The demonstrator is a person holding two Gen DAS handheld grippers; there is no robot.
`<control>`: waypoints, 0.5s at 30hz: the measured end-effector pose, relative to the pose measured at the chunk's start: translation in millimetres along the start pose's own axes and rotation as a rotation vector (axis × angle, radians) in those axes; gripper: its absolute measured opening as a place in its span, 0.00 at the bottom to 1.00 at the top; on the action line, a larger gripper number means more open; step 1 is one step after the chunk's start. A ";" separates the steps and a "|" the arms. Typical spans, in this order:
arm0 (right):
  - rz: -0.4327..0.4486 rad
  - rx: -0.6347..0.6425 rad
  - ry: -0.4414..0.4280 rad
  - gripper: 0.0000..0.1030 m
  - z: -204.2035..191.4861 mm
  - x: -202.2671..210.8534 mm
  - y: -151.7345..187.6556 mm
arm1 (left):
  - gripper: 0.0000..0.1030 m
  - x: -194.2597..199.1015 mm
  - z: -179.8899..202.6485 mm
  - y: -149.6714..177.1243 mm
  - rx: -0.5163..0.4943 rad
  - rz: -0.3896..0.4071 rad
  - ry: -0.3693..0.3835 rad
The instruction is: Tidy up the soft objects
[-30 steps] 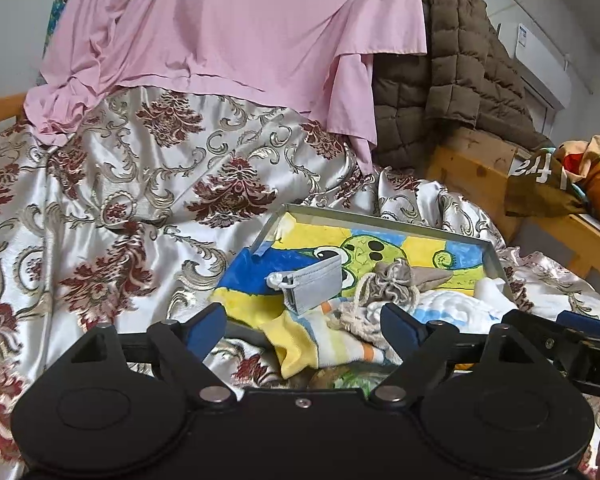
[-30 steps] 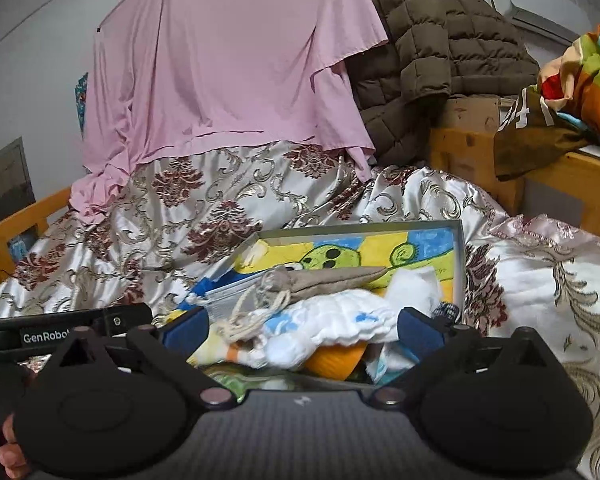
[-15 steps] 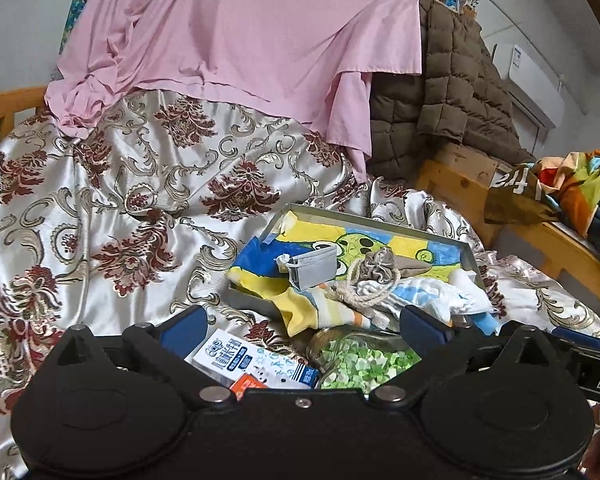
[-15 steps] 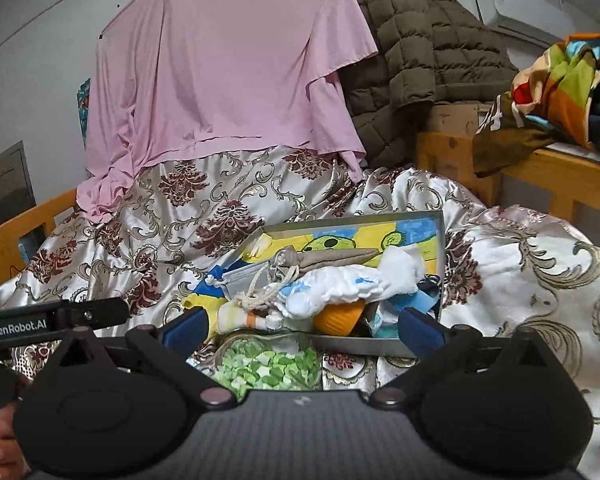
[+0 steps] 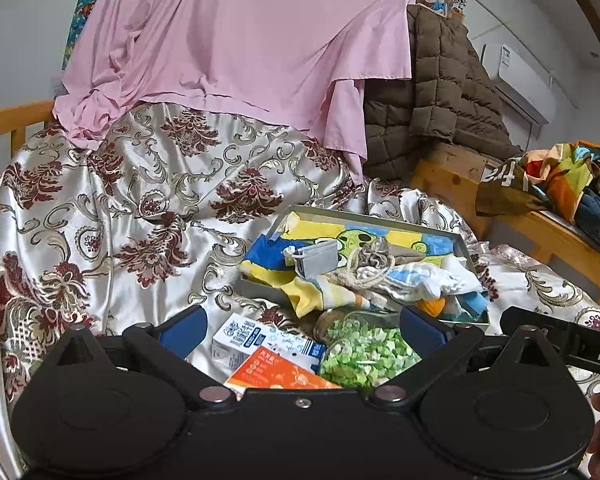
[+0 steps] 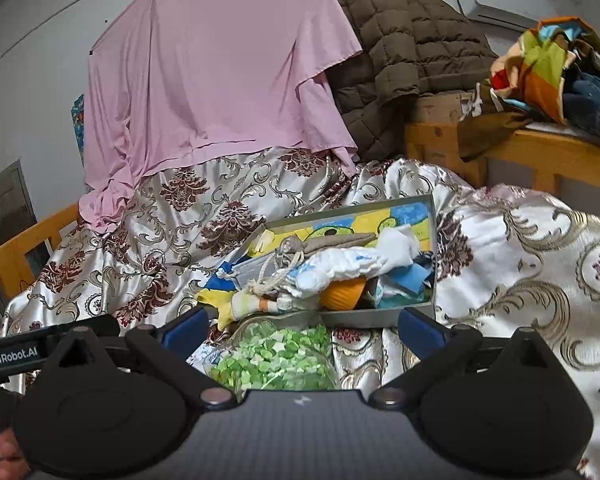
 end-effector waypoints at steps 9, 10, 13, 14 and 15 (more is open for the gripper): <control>0.027 -0.047 0.023 1.00 0.5 20.6 14.4 | 0.99 20.3 -2.0 12.7 0.002 0.017 -0.022; 0.030 -0.042 0.025 1.00 -0.3 23.2 16.1 | 0.99 22.4 -2.4 14.4 0.003 0.016 -0.024; 0.040 -0.011 0.043 1.00 -5.4 30.4 21.1 | 0.99 28.6 -3.0 18.7 0.001 0.022 -0.030; 0.044 -0.004 0.047 1.00 -7.0 32.7 22.3 | 0.99 30.9 -3.1 20.0 0.000 0.025 -0.032; 0.047 0.002 0.049 1.00 -8.6 35.1 23.7 | 0.99 32.8 -2.7 20.9 -0.002 0.027 -0.034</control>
Point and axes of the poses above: each gripper's, at about its wrist camera, not at the fingertips, and x roughly against the way its jaws point, z to its right, y to its underside, the point moved 4 cm from there along -x, roughly the way its jaws point, and after that the axes turned 1 degree about -y, right-handed, at the moved point
